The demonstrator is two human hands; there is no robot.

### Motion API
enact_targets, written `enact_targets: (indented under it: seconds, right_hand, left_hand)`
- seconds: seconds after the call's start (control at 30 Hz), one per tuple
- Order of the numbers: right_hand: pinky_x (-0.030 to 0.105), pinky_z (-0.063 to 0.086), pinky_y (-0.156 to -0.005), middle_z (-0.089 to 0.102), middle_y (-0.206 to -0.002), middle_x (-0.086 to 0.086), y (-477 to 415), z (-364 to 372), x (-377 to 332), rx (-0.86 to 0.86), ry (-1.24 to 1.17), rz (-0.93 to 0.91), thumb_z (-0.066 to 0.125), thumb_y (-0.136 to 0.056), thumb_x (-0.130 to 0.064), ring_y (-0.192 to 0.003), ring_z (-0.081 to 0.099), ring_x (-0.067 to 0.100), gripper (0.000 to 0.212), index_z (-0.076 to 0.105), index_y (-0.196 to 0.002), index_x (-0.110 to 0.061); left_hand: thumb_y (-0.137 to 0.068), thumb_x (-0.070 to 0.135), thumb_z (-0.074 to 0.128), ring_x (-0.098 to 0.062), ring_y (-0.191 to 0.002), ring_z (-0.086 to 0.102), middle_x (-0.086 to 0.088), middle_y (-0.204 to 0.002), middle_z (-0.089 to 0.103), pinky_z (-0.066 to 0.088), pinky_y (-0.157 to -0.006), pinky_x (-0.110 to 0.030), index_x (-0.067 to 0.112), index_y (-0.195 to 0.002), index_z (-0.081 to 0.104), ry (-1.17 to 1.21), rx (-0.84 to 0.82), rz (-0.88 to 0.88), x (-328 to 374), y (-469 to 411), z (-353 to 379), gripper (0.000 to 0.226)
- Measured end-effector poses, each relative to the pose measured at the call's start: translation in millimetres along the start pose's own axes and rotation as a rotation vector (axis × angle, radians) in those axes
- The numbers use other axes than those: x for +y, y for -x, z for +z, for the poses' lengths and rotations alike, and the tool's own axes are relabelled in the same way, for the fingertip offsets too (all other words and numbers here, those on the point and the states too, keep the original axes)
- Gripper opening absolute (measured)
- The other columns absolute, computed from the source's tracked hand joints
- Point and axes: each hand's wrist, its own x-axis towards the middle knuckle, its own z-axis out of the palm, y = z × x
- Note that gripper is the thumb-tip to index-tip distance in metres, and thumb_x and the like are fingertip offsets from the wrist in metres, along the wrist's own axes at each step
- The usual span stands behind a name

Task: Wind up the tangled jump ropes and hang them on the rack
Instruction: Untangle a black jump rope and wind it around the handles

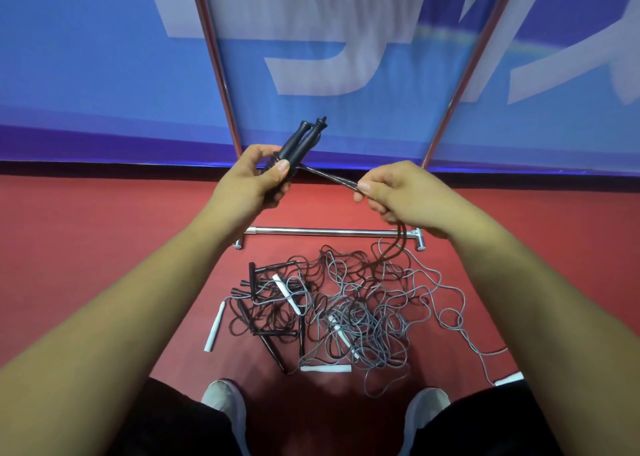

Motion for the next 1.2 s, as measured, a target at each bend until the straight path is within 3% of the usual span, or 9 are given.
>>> enact_targets:
  seconds: [0.1,0.17,0.3,0.43,0.7,0.83,0.97,1.1,1.2]
  right_hand:
    - [0.026,0.026,-0.048,0.040,-0.056,-0.001,-2,6,-1,-0.022,-0.197,0.055,0.044,-0.106,-0.018,-0.044,0.028,0.011,0.025,0.058,-0.091,-0.005]
    - [0.025,0.029,-0.047,0.043,-0.055,-0.002,-3,6,-1,-0.014,-0.231,0.061,0.045,-0.106,-0.018,-0.044,0.029,0.012,0.019,0.053,-0.091,-0.009]
    - [0.032,0.048,-0.058,0.051,-0.060,-0.002,-3,5,5,-0.012,-0.224,0.043,0.050,-0.104,-0.016,-0.054,0.048,0.014,0.015,0.060,-0.094,-0.011]
    - [0.025,0.036,-0.048,0.059,-0.063,0.001,-3,4,6,0.110,-0.197,0.033,0.053,-0.101,-0.013,-0.047,0.040,0.013,0.015,0.061,-0.088,-0.012]
    - [0.024,0.037,-0.050,0.058,-0.060,-0.003,0,-3,2,0.109,-0.045,0.048,0.061,-0.097,-0.022,-0.046,0.044,0.009,0.014,0.065,-0.084,-0.016]
    - [0.023,0.031,-0.049,0.046,-0.059,0.002,3,-3,-2,0.109,0.074,-0.022,0.076,-0.086,-0.023,-0.049,0.036,0.012,0.014,0.065,-0.085,-0.015]
    - [0.023,0.036,-0.053,0.050,-0.053,-0.006,3,-2,-6,0.159,0.101,-0.033,0.072,-0.089,-0.020,-0.048,0.044,0.011,0.003,0.068,-0.089,-0.020]
    - [0.021,0.040,-0.060,0.065,-0.064,-0.009,6,8,-15,0.112,0.212,-0.096,0.071,-0.089,-0.023,-0.056,0.050,-0.002,0.005,0.075,-0.089,-0.019]
    - [0.017,0.040,-0.061,0.063,-0.065,-0.008,8,14,-22,0.133,0.249,-0.154,0.071,-0.086,-0.020,-0.058,0.050,-0.001,0.006,0.073,-0.081,-0.019]
  left_hand:
    - [-0.103,0.011,0.052,-0.014,-0.061,0.051,-0.005,-0.073,0.058,0.042,-0.065,-0.027,0.014,-0.120,0.051,-0.016,0.033,0.042,0,-1,1,0.017]
    - [-0.103,0.010,0.050,-0.014,-0.064,0.052,-0.005,-0.076,0.058,0.042,-0.064,-0.026,0.016,-0.118,0.051,0.057,0.018,0.056,1,0,1,0.016]
    - [-0.104,0.007,0.044,-0.016,-0.066,0.052,-0.006,-0.078,0.059,0.041,-0.061,-0.024,0.014,-0.117,0.046,0.270,-0.019,0.048,3,0,-1,0.014]
    - [-0.104,0.009,0.042,-0.019,-0.064,0.048,-0.005,-0.071,0.055,0.038,-0.061,-0.027,0.014,-0.113,0.044,0.339,-0.031,0.038,2,-2,-6,0.010]
    - [-0.104,0.023,0.049,-0.015,-0.058,0.040,0.000,-0.068,0.046,0.028,-0.055,-0.026,0.017,-0.099,0.048,0.338,-0.026,-0.057,2,-9,-6,0.007]
    - [-0.098,0.022,0.063,-0.014,-0.056,0.035,0.000,-0.068,0.039,0.026,-0.053,-0.025,0.017,-0.099,0.054,0.197,-0.008,0.001,-1,-11,-8,0.010]
    - [-0.093,0.018,0.069,-0.014,-0.057,0.040,-0.002,-0.067,0.047,0.033,-0.056,-0.026,0.014,-0.105,0.060,-0.032,0.096,0.002,0,-14,-17,0.016]
    - [-0.090,0.029,0.072,-0.020,-0.076,0.054,-0.001,-0.088,0.060,0.035,-0.062,-0.028,0.017,-0.114,0.058,-0.736,0.148,0.123,-8,-16,-20,0.030]
    - [-0.092,0.031,0.069,-0.033,-0.095,0.061,-0.012,-0.102,0.067,0.038,-0.070,-0.034,0.014,-0.121,0.054,-1.008,0.085,0.187,-19,-15,-12,0.037]
